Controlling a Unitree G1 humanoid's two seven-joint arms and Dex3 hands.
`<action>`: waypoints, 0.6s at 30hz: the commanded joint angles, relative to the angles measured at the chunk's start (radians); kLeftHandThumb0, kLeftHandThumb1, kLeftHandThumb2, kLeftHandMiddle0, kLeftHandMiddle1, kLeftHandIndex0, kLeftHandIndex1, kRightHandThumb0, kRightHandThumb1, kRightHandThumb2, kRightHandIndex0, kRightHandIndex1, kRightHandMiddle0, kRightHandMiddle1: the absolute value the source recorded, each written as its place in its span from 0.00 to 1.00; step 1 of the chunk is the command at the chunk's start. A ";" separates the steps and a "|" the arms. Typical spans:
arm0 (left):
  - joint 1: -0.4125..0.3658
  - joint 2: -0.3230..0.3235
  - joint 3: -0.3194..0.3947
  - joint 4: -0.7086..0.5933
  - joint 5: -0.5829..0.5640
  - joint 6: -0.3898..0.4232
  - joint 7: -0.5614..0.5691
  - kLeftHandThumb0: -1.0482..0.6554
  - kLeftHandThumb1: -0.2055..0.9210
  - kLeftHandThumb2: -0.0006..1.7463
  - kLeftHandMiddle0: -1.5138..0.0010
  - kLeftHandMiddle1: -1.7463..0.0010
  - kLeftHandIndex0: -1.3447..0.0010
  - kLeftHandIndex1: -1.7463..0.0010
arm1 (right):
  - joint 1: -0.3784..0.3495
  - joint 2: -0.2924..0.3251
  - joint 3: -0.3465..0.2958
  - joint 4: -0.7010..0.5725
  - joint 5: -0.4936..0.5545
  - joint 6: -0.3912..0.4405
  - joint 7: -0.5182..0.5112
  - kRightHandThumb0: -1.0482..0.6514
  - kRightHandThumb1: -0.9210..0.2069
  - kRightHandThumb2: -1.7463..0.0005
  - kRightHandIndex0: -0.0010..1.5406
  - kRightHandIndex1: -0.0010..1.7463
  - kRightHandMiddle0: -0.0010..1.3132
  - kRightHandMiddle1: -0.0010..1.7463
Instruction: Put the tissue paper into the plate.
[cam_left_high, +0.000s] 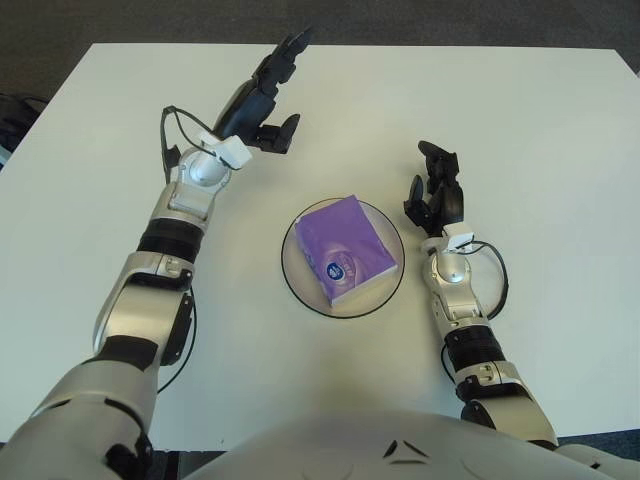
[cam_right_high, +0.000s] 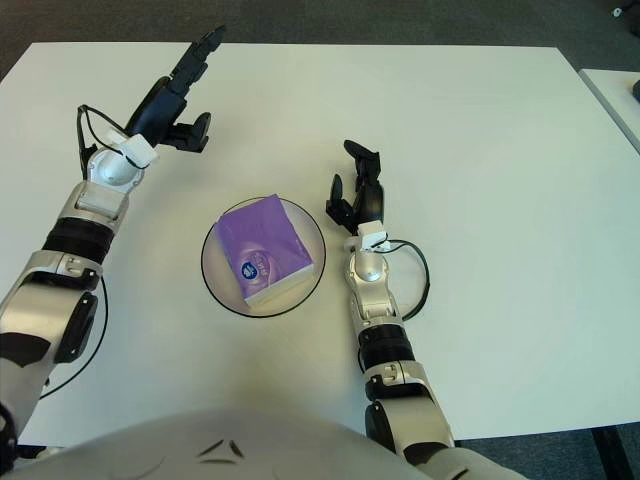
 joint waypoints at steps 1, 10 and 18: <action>0.067 -0.031 0.035 -0.081 -0.068 0.132 -0.017 0.14 1.00 0.62 1.00 1.00 1.00 0.94 | 0.199 0.020 -0.005 0.224 0.010 0.081 0.013 0.20 0.00 0.52 0.17 0.15 0.00 0.49; 0.139 -0.064 0.054 -0.164 -0.147 0.295 -0.049 0.15 1.00 0.61 1.00 1.00 1.00 0.93 | 0.201 0.018 -0.008 0.227 0.010 0.077 0.017 0.20 0.00 0.51 0.17 0.15 0.00 0.49; 0.206 -0.093 0.053 -0.206 -0.160 0.317 -0.034 0.16 1.00 0.62 1.00 1.00 1.00 0.91 | 0.201 0.018 -0.012 0.231 0.013 0.074 0.023 0.20 0.00 0.52 0.17 0.15 0.00 0.50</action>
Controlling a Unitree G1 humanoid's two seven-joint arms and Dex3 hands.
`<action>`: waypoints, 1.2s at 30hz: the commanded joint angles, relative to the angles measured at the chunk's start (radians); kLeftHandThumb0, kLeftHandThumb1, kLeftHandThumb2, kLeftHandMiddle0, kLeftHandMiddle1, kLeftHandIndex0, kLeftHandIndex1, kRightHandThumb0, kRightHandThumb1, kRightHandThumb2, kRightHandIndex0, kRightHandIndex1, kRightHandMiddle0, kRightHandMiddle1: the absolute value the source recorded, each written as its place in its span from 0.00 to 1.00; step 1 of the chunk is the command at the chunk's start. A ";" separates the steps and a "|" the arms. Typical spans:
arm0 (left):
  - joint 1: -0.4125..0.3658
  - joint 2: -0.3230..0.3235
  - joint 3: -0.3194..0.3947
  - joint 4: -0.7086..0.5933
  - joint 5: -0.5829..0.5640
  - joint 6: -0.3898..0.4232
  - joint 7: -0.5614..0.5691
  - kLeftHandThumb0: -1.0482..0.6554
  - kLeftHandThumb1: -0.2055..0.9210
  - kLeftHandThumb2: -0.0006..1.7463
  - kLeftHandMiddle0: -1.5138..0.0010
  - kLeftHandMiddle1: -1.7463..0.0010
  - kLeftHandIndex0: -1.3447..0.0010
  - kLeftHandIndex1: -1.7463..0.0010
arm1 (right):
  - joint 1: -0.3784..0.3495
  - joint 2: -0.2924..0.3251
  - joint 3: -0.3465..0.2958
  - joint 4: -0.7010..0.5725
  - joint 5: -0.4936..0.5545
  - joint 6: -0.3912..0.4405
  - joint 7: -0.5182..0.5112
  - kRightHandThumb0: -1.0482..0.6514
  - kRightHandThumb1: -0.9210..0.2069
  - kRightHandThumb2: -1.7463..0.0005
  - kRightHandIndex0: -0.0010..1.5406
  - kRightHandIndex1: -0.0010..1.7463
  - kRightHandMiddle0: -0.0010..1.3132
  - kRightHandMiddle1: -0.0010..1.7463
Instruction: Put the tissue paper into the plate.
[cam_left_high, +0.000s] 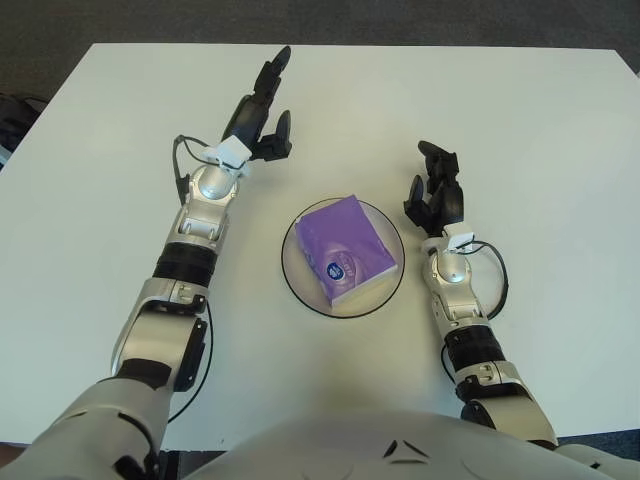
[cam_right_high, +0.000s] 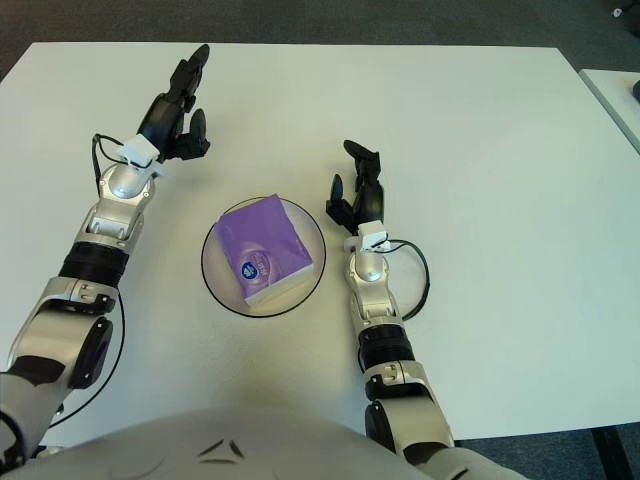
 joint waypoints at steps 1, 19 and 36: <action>0.073 -0.021 0.014 -0.048 -0.023 0.042 -0.008 0.16 1.00 0.62 1.00 1.00 1.00 0.91 | 0.202 0.017 -0.008 0.229 0.011 0.077 0.013 0.20 0.00 0.52 0.17 0.15 0.00 0.50; 0.197 -0.097 0.065 -0.113 -0.066 0.167 0.048 0.14 1.00 0.64 1.00 1.00 1.00 0.89 | 0.206 0.011 -0.020 0.233 0.011 0.065 0.027 0.21 0.00 0.52 0.18 0.16 0.00 0.49; 0.299 -0.156 0.103 -0.116 -0.028 0.101 0.160 0.15 1.00 0.64 0.99 0.99 1.00 0.87 | 0.214 -0.003 -0.034 0.230 0.017 0.063 0.046 0.20 0.00 0.52 0.17 0.16 0.00 0.49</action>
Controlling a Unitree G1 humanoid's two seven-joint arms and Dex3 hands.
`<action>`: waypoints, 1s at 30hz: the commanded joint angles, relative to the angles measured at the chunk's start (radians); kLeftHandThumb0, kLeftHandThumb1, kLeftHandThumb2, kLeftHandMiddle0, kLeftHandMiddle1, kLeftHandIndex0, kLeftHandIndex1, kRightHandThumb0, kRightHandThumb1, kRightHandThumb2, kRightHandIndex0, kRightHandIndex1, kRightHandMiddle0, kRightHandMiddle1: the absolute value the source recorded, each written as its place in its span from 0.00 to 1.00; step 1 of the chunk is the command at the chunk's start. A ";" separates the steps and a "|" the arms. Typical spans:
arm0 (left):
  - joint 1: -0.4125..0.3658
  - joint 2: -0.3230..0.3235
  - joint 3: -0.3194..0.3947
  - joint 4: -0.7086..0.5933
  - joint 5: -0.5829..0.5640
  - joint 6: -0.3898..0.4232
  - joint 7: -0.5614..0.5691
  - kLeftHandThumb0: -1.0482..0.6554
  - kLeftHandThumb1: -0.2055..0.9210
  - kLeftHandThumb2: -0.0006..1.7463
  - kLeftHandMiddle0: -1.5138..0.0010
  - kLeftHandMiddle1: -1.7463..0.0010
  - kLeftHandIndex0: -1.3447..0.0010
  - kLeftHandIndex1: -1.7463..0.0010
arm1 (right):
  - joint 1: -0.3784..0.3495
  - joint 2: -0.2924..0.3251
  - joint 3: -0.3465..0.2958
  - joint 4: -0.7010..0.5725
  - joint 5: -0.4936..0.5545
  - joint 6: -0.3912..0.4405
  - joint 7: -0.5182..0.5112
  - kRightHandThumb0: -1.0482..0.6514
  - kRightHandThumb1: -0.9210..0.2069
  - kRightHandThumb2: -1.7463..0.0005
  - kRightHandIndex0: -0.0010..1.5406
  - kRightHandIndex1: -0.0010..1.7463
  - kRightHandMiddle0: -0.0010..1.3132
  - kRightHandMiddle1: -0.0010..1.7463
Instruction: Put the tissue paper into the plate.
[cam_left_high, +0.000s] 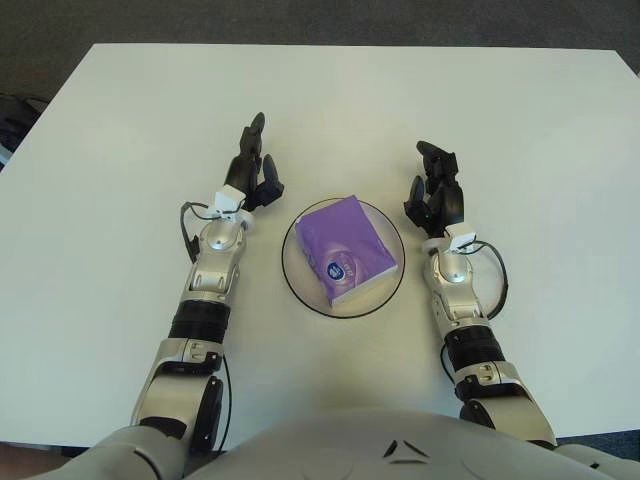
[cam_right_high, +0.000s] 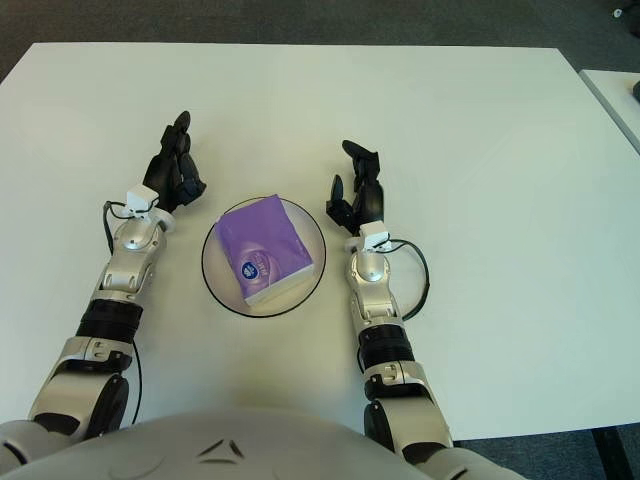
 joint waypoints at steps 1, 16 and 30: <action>0.047 -0.011 0.020 -0.001 0.023 -0.047 0.050 0.15 1.00 0.64 0.99 1.00 1.00 0.87 | 0.213 -0.008 -0.013 0.228 0.001 0.071 0.010 0.21 0.00 0.52 0.17 0.16 0.00 0.49; 0.093 -0.009 0.059 0.023 0.092 -0.156 0.191 0.13 1.00 0.64 1.00 1.00 1.00 0.87 | 0.216 -0.029 -0.012 0.233 -0.007 0.056 0.011 0.24 0.00 0.51 0.15 0.15 0.00 0.46; 0.111 0.001 0.072 0.127 0.175 -0.250 0.325 0.11 1.00 0.65 1.00 1.00 1.00 0.83 | 0.207 -0.032 -0.020 0.259 0.008 0.033 0.028 0.25 0.00 0.51 0.16 0.15 0.00 0.46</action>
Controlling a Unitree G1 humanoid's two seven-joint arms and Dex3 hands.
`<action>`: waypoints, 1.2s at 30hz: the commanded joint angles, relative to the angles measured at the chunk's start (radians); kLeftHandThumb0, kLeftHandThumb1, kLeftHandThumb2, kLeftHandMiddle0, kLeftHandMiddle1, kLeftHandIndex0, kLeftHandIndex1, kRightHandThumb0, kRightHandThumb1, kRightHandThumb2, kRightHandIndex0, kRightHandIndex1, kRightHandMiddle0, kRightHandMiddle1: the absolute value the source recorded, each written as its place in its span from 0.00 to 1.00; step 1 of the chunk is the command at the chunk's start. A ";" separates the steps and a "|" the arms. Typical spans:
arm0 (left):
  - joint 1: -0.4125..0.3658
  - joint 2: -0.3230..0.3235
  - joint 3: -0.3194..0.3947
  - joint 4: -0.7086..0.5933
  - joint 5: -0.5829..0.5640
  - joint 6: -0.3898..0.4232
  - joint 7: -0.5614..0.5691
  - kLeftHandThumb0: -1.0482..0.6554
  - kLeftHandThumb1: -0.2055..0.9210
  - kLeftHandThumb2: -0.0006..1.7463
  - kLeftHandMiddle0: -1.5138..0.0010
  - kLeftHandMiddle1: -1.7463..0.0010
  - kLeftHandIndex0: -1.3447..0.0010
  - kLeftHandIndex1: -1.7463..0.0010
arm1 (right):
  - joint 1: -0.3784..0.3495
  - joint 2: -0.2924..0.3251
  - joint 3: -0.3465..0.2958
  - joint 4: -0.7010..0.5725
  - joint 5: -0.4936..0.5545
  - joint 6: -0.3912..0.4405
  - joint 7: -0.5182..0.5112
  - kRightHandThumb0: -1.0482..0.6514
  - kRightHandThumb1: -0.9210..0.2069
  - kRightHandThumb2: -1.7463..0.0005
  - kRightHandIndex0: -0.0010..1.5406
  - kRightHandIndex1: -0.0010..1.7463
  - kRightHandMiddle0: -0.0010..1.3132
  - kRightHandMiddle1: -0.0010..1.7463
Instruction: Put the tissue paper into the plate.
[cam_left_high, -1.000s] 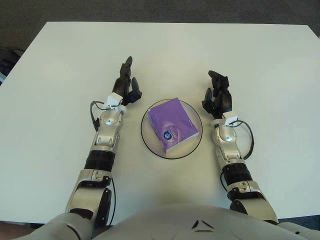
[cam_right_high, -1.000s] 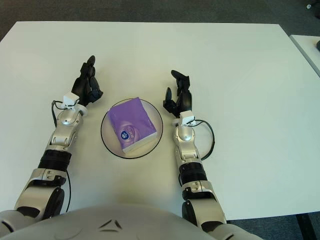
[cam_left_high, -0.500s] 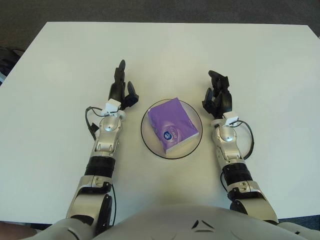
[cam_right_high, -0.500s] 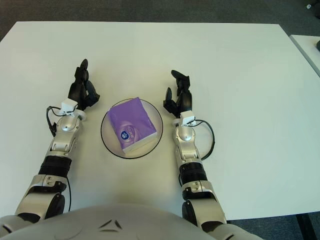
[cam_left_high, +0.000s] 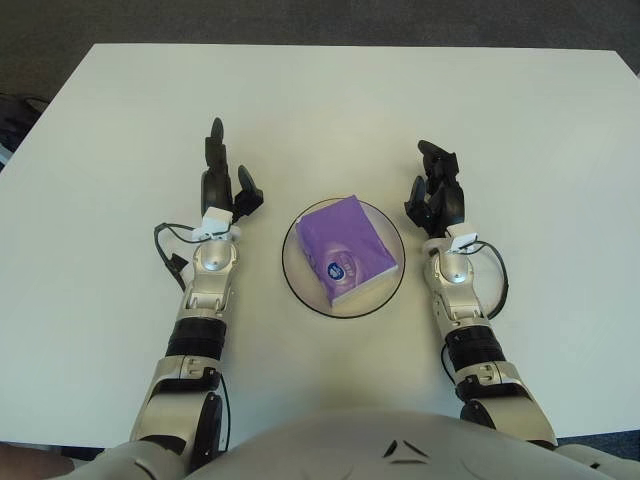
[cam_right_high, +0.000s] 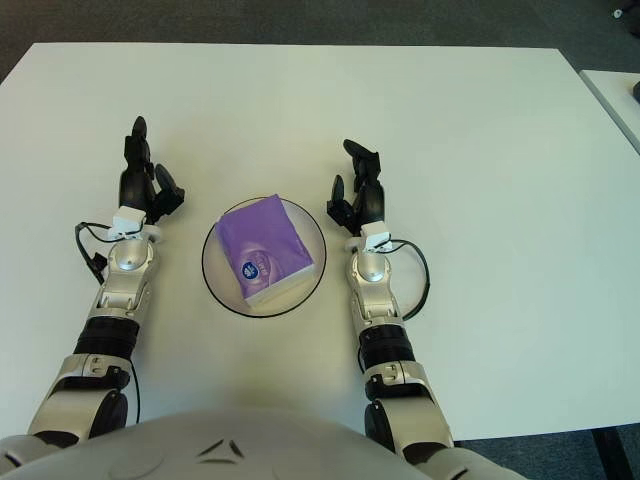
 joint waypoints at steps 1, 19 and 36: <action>0.042 0.015 0.018 0.070 0.047 -0.058 0.064 0.11 1.00 0.65 1.00 1.00 1.00 0.83 | 0.207 -0.020 -0.014 0.257 -0.005 0.048 0.014 0.25 0.00 0.51 0.15 0.15 0.00 0.46; 0.061 0.034 0.024 0.124 0.014 -0.047 0.024 0.11 1.00 0.62 0.99 1.00 1.00 0.84 | 0.202 -0.011 -0.018 0.272 0.001 0.028 0.017 0.25 0.00 0.52 0.16 0.16 0.00 0.48; 0.084 0.041 -0.002 0.173 0.001 -0.077 -0.057 0.13 1.00 0.61 0.98 0.99 1.00 0.85 | 0.212 0.006 -0.026 0.252 -0.008 -0.014 -0.023 0.26 0.00 0.53 0.15 0.15 0.00 0.44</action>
